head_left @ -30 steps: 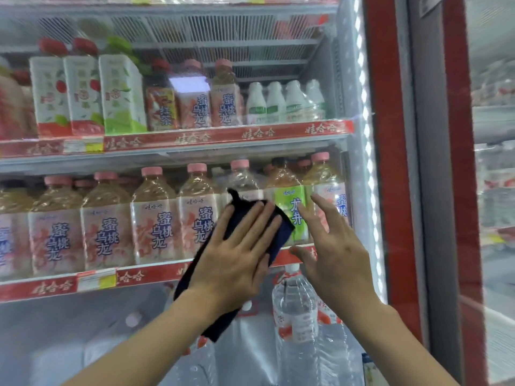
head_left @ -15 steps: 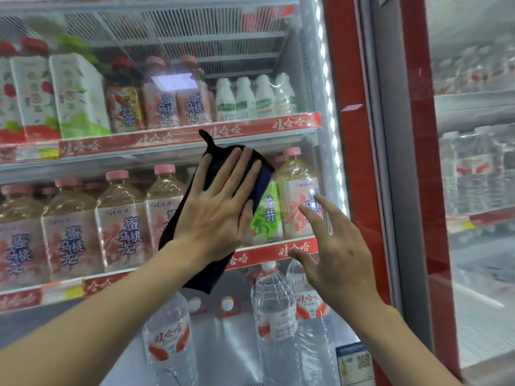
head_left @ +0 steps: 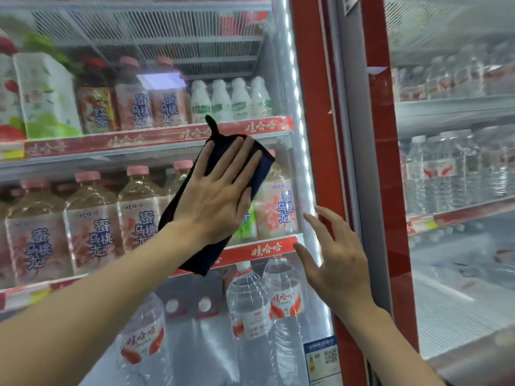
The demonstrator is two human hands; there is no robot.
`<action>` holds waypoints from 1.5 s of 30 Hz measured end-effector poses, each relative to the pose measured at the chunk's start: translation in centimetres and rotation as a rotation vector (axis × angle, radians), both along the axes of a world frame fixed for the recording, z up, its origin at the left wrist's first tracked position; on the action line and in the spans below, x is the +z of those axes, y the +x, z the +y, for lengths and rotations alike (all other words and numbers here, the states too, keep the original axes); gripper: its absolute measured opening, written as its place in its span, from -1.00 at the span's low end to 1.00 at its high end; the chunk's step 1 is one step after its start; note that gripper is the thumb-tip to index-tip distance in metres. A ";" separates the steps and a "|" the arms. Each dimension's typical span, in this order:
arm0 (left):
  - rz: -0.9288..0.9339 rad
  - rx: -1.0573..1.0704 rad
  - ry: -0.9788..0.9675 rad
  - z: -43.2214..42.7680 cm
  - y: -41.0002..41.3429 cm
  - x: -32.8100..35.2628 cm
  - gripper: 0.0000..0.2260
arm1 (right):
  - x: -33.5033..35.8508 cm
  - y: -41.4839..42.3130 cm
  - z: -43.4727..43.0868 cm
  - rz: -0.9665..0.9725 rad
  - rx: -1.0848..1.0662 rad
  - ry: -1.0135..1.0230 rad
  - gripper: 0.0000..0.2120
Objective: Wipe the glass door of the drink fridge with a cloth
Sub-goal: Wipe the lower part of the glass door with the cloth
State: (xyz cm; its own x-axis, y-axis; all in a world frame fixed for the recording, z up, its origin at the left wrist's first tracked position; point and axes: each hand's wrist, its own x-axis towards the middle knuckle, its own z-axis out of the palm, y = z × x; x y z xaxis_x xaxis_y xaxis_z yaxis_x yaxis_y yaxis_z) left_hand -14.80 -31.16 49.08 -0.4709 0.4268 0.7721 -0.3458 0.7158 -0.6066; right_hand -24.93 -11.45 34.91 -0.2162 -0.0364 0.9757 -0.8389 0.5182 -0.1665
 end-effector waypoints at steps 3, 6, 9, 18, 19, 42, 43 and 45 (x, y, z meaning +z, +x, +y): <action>-0.043 -0.031 -0.014 0.5 -0.1 -4.2 -0.42 | -0.5 -0.2 -0.3 -0.005 0.013 -0.031 -0.49; -0.188 -0.009 -0.136 0.8 0.3 -8.8 -0.40 | -0.4 -0.4 -0.1 0.006 0.025 -0.012 -0.49; -0.311 -0.026 -0.274 0.4 0.8 -7.9 -0.42 | -1.1 -0.9 0.8 0.043 0.021 -0.005 -0.52; -0.116 -0.001 -0.144 2.6 -2.2 1.4 -0.45 | -4.8 -2.9 1.6 0.103 -0.018 -0.019 -0.53; -0.098 -0.015 -0.116 2.8 -2.3 0.4 -0.45 | -4.8 -3.0 1.6 0.095 -0.009 -0.019 -0.52; -0.084 -0.112 -0.004 8.2 -6.7 -5.6 -0.43 | -4.7 -4.4 4.6 0.061 -0.207 0.049 -0.40; -0.094 -0.102 -0.004 8.2 -6.6 -6.9 -0.43 | -4.4 -4.3 4.9 0.062 -0.220 0.060 -0.39; -0.126 -0.089 -0.024 7.9 -6.1 -8.7 -0.43 | -4.0 -4.1 5.4 0.071 -0.236 0.058 -0.39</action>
